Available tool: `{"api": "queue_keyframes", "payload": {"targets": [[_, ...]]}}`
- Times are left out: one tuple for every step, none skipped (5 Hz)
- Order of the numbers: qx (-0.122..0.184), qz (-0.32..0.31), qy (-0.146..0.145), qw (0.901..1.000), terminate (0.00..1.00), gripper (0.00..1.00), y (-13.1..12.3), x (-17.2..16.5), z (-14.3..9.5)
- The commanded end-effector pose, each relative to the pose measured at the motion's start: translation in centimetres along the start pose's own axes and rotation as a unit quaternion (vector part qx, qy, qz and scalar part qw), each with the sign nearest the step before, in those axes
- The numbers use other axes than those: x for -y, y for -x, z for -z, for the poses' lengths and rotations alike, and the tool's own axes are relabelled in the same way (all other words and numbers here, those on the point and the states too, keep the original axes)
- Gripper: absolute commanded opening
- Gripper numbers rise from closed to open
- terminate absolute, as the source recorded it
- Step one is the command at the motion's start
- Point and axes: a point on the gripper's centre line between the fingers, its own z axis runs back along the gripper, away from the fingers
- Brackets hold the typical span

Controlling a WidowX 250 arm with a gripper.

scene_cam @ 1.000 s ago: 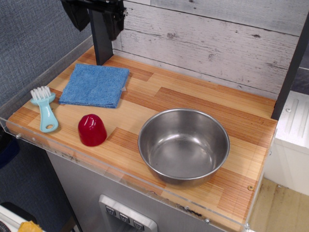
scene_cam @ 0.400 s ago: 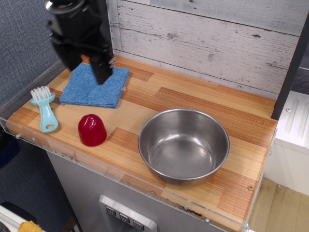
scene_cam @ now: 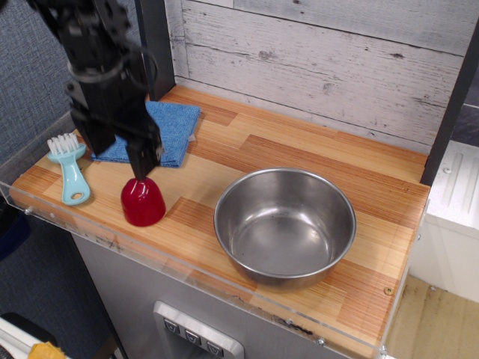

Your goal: Move red vegetable into pot

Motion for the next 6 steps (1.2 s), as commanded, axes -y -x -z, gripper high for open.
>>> {"api": "queue_keyframes", "payload": {"targets": [[-0.012, -0.018, 0.024, 0.9995, 0.0, 1.0, 0.3, -0.7, 2.3], [-0.031, -0.021, 0.025, 0.999, 0.0, 1.0, 0.6, -0.3, 3.6], [-0.041, -0.02, 0.023, 0.9987, 0.0, 1.0, 0.6, 0.5, 4.0], [-0.036, -0.012, 0.012, 0.9992, 0.0, 0.0, 0.5, 1.0, 4.1], [-0.032, -0.013, 0.01, 0.9993, 0.0, 0.0, 0.5, 1.0, 3.8], [-0.034, -0.016, 0.013, 0.9992, 0.0, 0.0, 0.5, 0.9, 3.6]]}}
